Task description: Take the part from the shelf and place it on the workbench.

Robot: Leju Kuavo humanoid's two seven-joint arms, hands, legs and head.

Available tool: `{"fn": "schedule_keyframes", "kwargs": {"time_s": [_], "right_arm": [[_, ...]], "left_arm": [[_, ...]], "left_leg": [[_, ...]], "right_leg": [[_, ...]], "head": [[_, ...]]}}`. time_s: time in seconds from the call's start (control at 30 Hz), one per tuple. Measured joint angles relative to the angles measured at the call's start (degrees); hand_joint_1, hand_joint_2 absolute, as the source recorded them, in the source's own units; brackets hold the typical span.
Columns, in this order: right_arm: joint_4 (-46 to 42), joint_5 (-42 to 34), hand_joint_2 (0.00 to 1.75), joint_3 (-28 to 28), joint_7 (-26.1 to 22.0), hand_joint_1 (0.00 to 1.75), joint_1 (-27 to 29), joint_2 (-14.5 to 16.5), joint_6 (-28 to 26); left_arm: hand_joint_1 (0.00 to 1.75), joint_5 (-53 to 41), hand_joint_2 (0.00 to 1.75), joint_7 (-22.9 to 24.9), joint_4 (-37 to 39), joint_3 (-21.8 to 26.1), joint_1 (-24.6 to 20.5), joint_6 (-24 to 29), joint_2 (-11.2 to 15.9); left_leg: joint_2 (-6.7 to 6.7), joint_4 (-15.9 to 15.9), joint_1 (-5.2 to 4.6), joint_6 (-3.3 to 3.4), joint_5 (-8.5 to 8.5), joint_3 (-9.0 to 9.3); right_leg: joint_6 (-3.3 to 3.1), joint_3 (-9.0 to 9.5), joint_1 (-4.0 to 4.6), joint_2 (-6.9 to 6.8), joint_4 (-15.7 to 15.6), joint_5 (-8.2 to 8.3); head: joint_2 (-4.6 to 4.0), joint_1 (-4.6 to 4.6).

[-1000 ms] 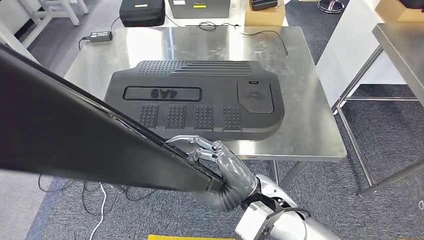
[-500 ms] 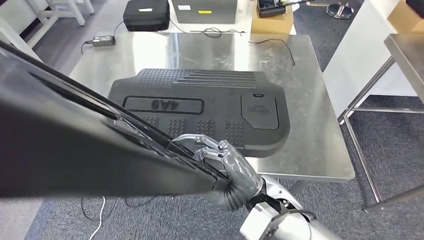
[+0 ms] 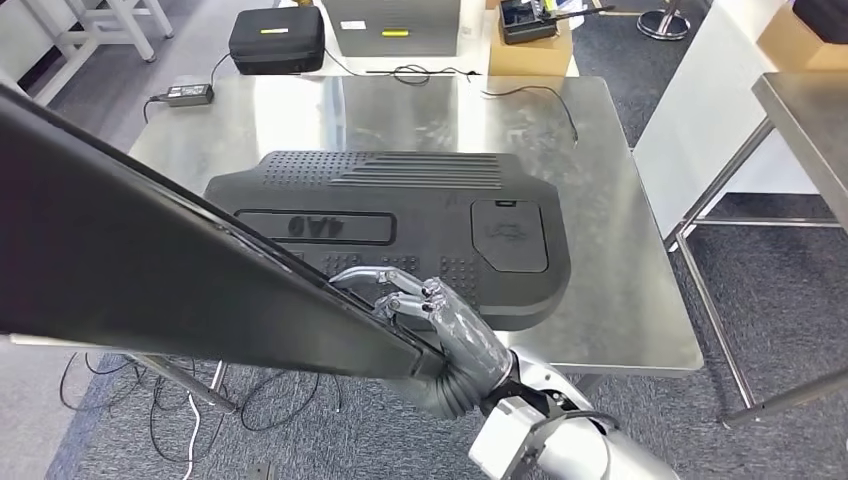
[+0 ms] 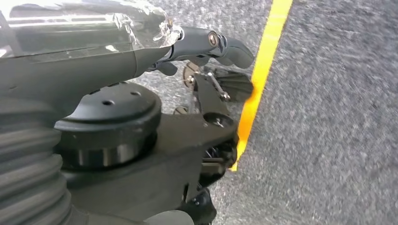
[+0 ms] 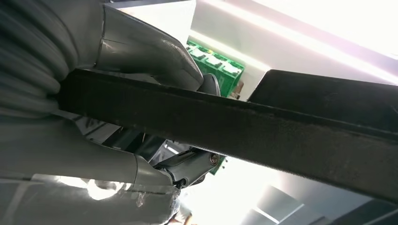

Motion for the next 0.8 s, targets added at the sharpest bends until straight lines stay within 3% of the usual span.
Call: {"fn": "schedule_keyframes", "kwargs": {"time_s": [0.13,0.47,0.7,0.8], "right_arm": [[0.42,-0.17,1.75,0.01,-0.23,1.75,-0.22,0.13,0.00],[0.77,-0.19,1.75,0.01,-0.44,1.75,-0.35,0.34,0.00],[1.16,-0.63,1.75,0.01,-0.84,1.75,-0.49,0.66,-0.14],[2.05,-1.04,1.75,0.01,-1.15,1.75,-1.58,1.34,-0.41]], "left_arm": [[0.00,-0.01,1.75,0.00,0.00,-0.12,-0.03,0.17,-0.02],[0.00,-0.01,1.75,0.00,0.00,-0.26,-0.04,0.27,-0.02],[0.00,-0.34,1.75,0.00,0.00,-0.32,-0.08,0.33,-0.02],[0.00,-0.68,1.75,-0.02,0.00,-0.36,-0.33,0.40,-0.03]], "left_leg": [[-0.39,-0.26,0.12,-0.38,0.69,0.39],[-0.41,-0.20,0.00,0.33,0.46,0.35],[-0.39,-0.20,0.04,0.34,0.47,0.37],[-0.38,-0.21,0.10,0.28,0.51,0.36]], "right_leg": [[-1.36,0.16,0.26,-0.01,-0.15,0.06],[0.46,0.57,0.06,-0.01,-1.08,0.32],[0.69,0.55,0.07,-0.01,-1.07,0.32],[0.67,0.54,0.14,-0.01,-1.04,0.32]], "head": [[0.00,0.44],[0.00,0.58],[0.00,0.24],[-0.03,0.58]]}}
